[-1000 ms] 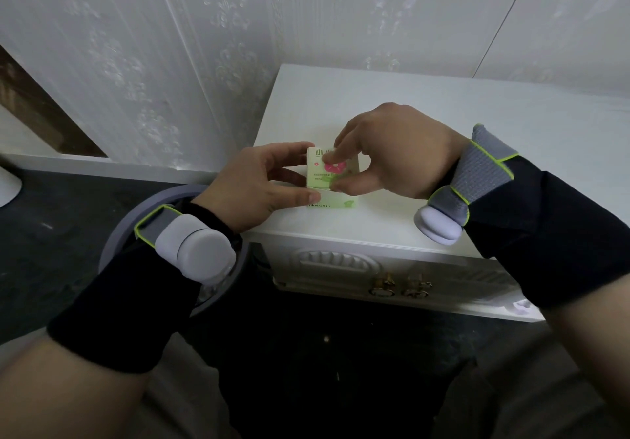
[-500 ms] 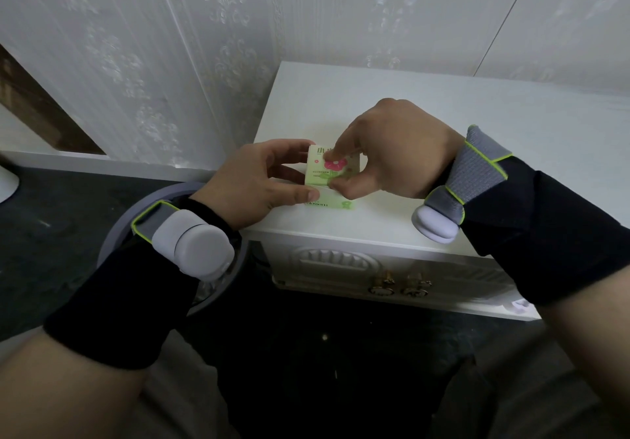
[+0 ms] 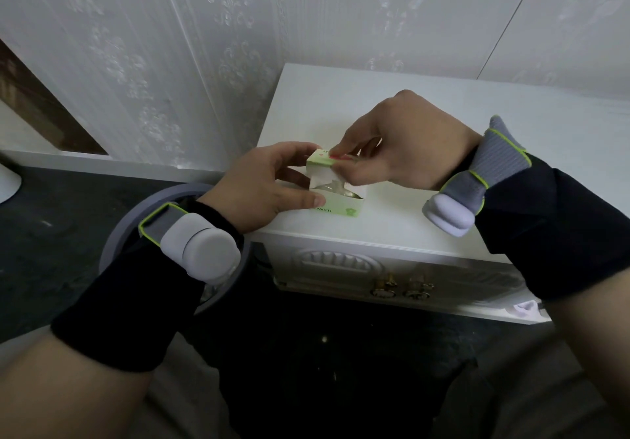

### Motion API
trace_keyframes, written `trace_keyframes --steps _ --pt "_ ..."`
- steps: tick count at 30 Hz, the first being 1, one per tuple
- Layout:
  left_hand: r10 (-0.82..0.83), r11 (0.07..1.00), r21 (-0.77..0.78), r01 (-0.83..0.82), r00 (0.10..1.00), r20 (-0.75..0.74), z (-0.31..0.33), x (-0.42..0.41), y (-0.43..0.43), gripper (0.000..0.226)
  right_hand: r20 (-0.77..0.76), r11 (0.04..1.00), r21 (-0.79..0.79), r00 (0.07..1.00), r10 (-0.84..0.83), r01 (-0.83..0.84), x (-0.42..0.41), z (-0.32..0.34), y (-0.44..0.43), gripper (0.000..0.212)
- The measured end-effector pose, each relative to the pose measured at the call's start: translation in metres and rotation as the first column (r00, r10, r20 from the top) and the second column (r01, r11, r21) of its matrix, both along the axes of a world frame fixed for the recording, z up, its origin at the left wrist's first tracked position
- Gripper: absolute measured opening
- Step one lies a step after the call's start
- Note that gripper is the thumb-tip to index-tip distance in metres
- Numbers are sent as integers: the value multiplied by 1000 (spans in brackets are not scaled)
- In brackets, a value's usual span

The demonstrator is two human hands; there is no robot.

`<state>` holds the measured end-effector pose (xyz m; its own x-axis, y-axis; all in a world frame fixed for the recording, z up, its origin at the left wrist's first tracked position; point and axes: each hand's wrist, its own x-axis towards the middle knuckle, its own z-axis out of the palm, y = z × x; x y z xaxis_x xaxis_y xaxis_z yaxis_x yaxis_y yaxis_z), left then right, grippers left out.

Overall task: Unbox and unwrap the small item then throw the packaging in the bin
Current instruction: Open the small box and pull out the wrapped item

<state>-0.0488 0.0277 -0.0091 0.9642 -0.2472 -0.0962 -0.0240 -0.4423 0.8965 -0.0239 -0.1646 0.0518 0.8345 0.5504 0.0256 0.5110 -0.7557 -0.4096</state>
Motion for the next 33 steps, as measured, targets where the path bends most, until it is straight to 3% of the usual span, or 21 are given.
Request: trace_keyframes --steps 4,9,14,16,19,23,25,29,33 --pt "-1 1000 -15 1 1000 -5 1 -1 -1 59 -121 998 52 992 -30 36 2 1 -9 25" --pt "-14 1000 -12 14 1000 -15 2 0 -1 59 -239 1000 14 971 -21 25 5 -3 -17 57" --pt "-8 1000 -14 8 1000 -22 2 0 0 58 -221 979 174 973 -63 103 8 -10 -19 37" --pt "-6 1000 -11 5 1000 -23 3 0 0 54 -261 927 328 960 -98 184 12 -11 -21 27" --pt "-13 1000 8 14 1000 -23 4 -1 0 57 -392 799 508 912 -119 322 19 -18 -21 34" --pt "-20 999 43 21 1000 -22 5 -2 -1 63 -499 652 592 850 -166 475 30 -33 -15 52" --pt "-27 999 46 28 999 -21 5 -3 -2 64 -551 596 591 812 -195 544 34 -41 -11 51" --pt "-41 998 46 42 999 -23 6 -4 -2 60 -600 592 553 774 -205 586 33 -52 -6 41" --pt "-40 999 35 41 999 -33 7 -3 1 60 -547 634 555 811 -210 538 30 -45 -7 46"
